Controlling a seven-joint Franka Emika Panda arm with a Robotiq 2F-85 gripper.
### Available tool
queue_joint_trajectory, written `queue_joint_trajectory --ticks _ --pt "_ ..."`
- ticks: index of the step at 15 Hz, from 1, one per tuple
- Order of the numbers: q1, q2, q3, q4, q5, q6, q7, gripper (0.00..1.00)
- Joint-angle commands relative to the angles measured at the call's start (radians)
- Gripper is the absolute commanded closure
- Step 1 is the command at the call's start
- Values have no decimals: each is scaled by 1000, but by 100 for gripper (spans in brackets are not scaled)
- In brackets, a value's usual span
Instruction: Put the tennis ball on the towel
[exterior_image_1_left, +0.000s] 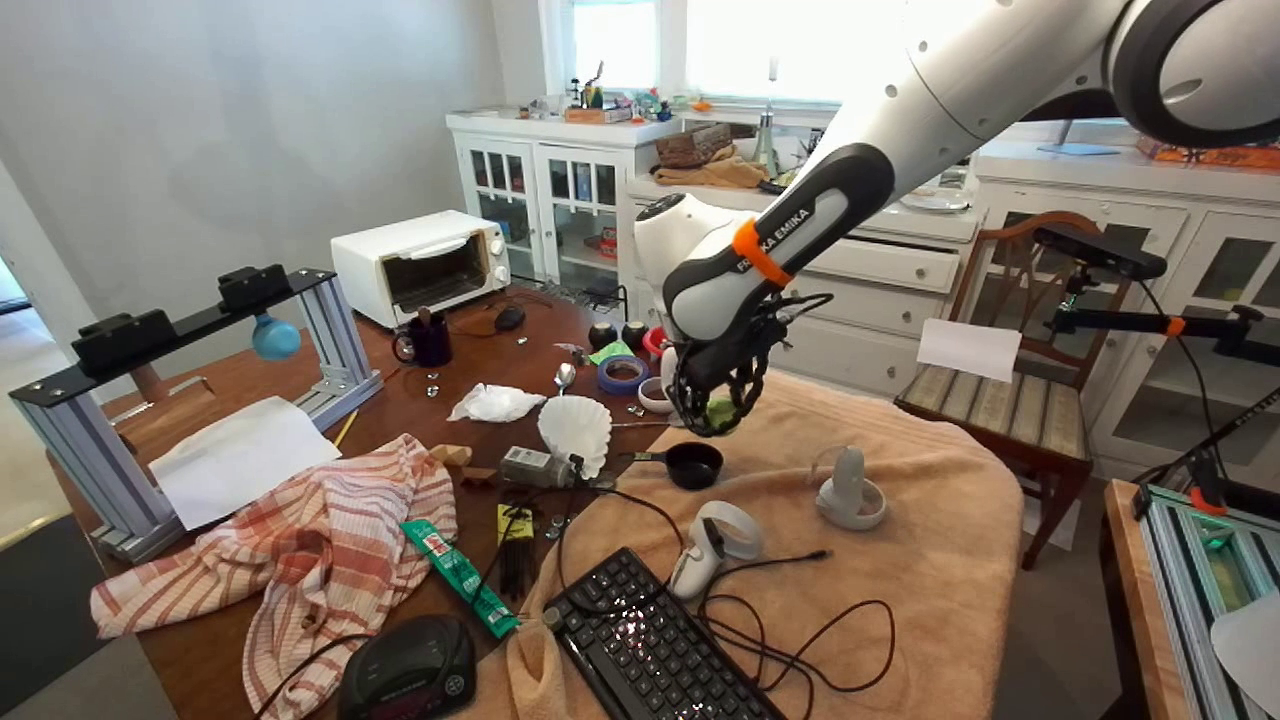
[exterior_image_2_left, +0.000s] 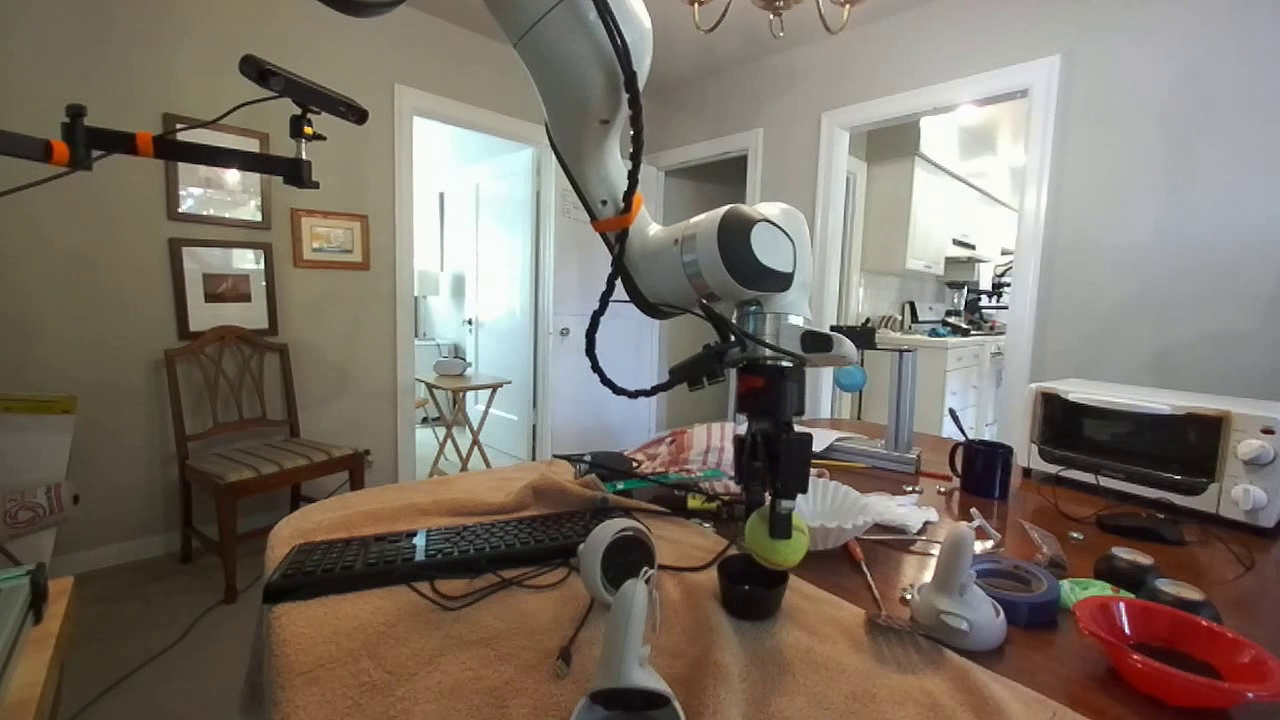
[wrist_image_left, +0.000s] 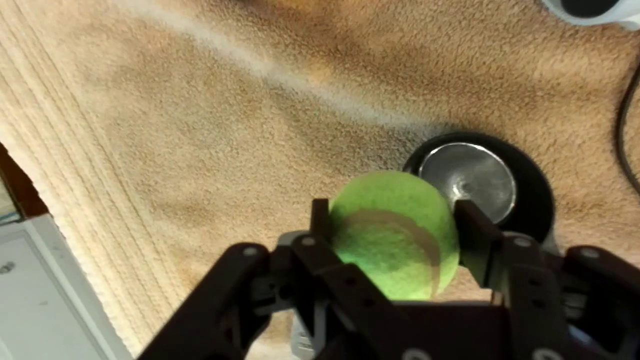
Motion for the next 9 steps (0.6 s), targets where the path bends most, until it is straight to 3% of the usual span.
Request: queue_joint_trajectory --ticks 1,6,9 --pt "1 -45 -32 -103 3 52 111 62" --pt "-57 -76 -24 -218 40 179 116 62" --pt "-114 -90 -5 -298 62 275 5 62"
